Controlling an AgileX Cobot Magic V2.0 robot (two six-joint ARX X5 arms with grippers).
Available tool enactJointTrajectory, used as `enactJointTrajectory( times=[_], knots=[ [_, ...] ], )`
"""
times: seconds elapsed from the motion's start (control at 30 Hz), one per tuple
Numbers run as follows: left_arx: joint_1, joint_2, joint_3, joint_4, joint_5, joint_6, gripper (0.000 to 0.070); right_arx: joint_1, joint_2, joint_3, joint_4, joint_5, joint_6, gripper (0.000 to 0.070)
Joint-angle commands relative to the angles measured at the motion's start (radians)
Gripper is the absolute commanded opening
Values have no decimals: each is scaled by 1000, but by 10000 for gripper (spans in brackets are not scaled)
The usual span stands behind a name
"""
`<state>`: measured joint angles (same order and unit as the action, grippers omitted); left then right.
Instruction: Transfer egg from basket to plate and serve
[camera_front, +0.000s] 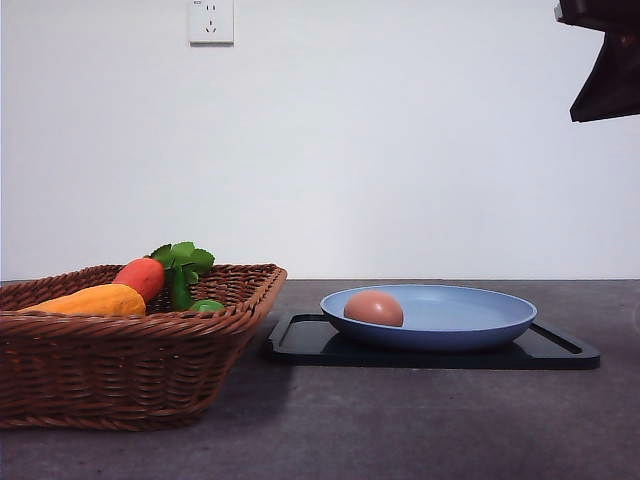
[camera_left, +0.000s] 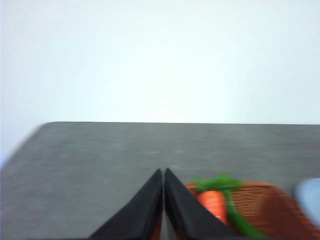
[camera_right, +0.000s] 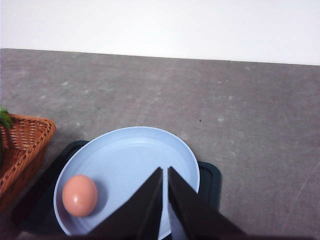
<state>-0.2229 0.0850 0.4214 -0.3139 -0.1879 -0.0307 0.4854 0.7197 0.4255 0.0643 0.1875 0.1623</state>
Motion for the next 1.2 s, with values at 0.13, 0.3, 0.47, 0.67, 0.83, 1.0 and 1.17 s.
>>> enactJointTrajectory(
  times=[0.13,0.3,0.47,0.67,0.83,1.0,1.17],
  knots=[
    [145,-82,-129,64,-3,33,0,8,4,7,11,5,13,0],
    [208,-82,-231,72,-3,-3,0,8,4,7,10,5,13,0],
    [226,-82,-306,73,-3,-32,0,8,4,7,10,5,13,0],
    [227,-82,-374,96,-3,-71,0,8,4,7,10,5,13,0],
    [234,-82,-418,144,2,-121,0,8,4,7,10,4,13,0],
    [238,-82,-418,149,4,-150,0,8,4,7,11,5,13,0],
    [238,-82,-418,151,4,-150,0,8,4,7,11,5,13,0]
  ],
)
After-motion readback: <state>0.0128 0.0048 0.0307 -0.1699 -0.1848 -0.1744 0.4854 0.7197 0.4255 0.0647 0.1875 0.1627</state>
